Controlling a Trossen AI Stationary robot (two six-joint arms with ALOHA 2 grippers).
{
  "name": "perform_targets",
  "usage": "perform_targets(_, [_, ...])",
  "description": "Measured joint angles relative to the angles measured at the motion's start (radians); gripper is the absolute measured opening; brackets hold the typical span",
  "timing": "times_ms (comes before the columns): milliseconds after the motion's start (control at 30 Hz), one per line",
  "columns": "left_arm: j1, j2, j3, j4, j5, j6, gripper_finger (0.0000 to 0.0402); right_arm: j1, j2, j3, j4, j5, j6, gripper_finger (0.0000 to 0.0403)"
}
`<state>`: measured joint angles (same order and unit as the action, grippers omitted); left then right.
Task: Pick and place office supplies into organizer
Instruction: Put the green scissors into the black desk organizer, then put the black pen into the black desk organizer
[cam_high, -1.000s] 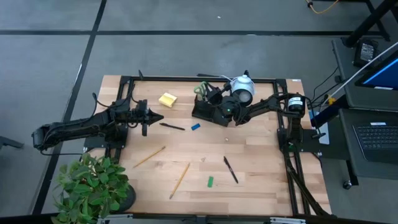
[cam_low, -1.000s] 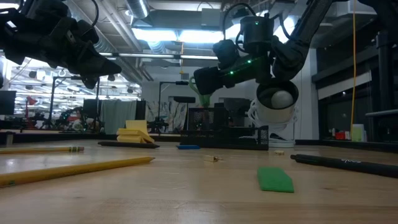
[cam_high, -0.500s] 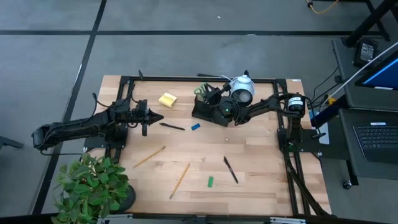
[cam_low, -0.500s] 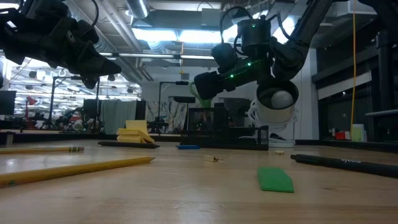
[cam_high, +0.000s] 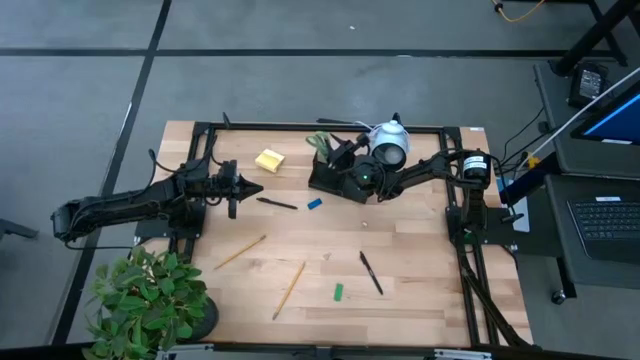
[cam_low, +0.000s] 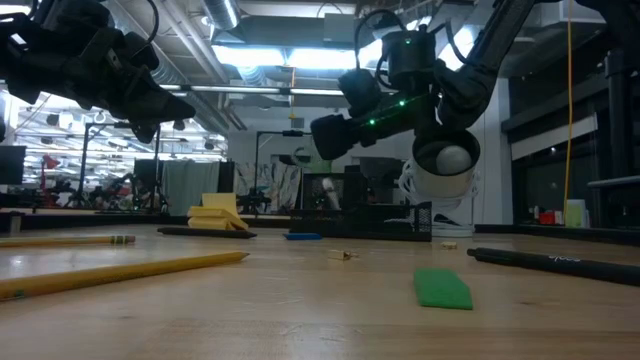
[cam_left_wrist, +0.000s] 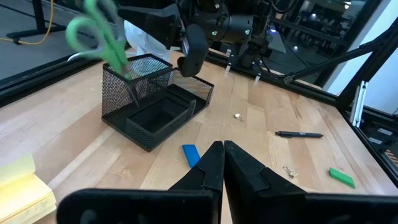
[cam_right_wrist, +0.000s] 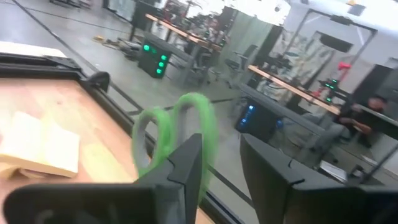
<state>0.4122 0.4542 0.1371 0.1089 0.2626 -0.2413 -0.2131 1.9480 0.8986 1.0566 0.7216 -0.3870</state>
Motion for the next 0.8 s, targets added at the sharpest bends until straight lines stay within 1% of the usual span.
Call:
perform_targets(200, [0.0,0.0,0.0,0.0,0.0,-0.008,0.0006,0.0,0.0,0.0,0.004,-0.016,-0.009,0.0114])
perform_targets(333, [0.0,0.0,0.0,0.0,0.0,-0.009,0.0006,0.01,0.0,0.0,0.07,-0.016,-0.022,0.0115])
perform_targets(500, [0.0,0.0,0.0,0.0,0.0,-0.009,0.0006,0.044,0.0,0.011,0.16,-0.015,-0.13,0.0115])
perform_targets(567, [0.0,0.0,0.0,0.0,0.0,-0.003,0.0006,0.062,-0.004,0.03,0.152,-0.016,-0.168,0.0115])
perform_targets(667, [0.0,0.0,0.0,0.0,0.0,0.017,0.0006,0.09,-0.024,0.065,0.109,-0.016,-0.177,0.0115])
perform_targets(800, [0.0,0.0,0.0,0.001,0.0,0.019,0.0006,0.122,-0.088,0.1,-0.016,-0.016,-0.179,0.0112])
